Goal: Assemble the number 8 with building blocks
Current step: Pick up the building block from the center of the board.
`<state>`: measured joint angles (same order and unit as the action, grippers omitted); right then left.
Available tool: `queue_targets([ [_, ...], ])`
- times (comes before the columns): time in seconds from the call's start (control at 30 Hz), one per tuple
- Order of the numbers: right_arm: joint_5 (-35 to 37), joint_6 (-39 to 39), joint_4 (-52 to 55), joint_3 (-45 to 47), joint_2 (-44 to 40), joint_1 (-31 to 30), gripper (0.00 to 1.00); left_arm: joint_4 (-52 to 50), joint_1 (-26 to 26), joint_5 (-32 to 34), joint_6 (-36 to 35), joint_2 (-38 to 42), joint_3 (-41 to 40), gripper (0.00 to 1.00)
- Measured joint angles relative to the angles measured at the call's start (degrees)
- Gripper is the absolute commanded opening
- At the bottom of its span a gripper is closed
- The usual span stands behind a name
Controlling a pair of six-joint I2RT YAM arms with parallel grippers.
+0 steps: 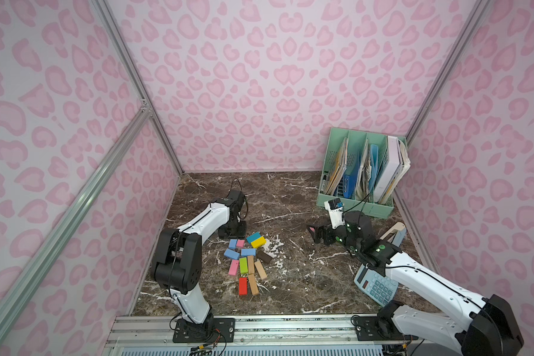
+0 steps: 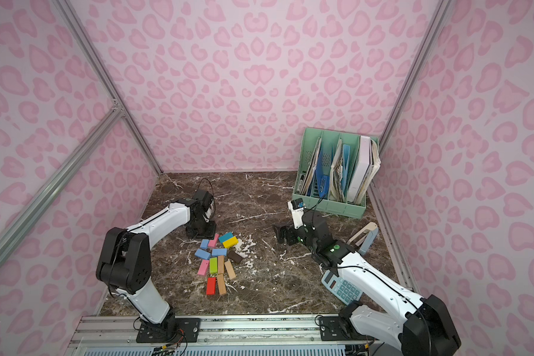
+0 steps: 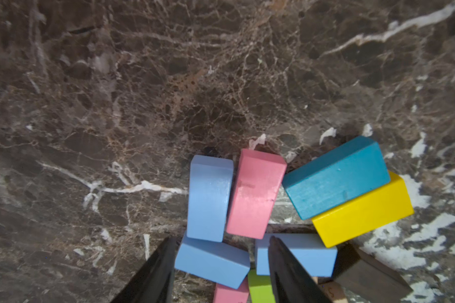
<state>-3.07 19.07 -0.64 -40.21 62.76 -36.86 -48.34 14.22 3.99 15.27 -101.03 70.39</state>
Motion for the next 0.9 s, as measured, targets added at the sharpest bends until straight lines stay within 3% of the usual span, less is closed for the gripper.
queue_targets([
  [0.9,-4.7,-0.9,-3.0,5.1,-5.4,3.5,0.98,-1.0,-2.8,-1.5,0.9,-5.6,1.5,0.41],
])
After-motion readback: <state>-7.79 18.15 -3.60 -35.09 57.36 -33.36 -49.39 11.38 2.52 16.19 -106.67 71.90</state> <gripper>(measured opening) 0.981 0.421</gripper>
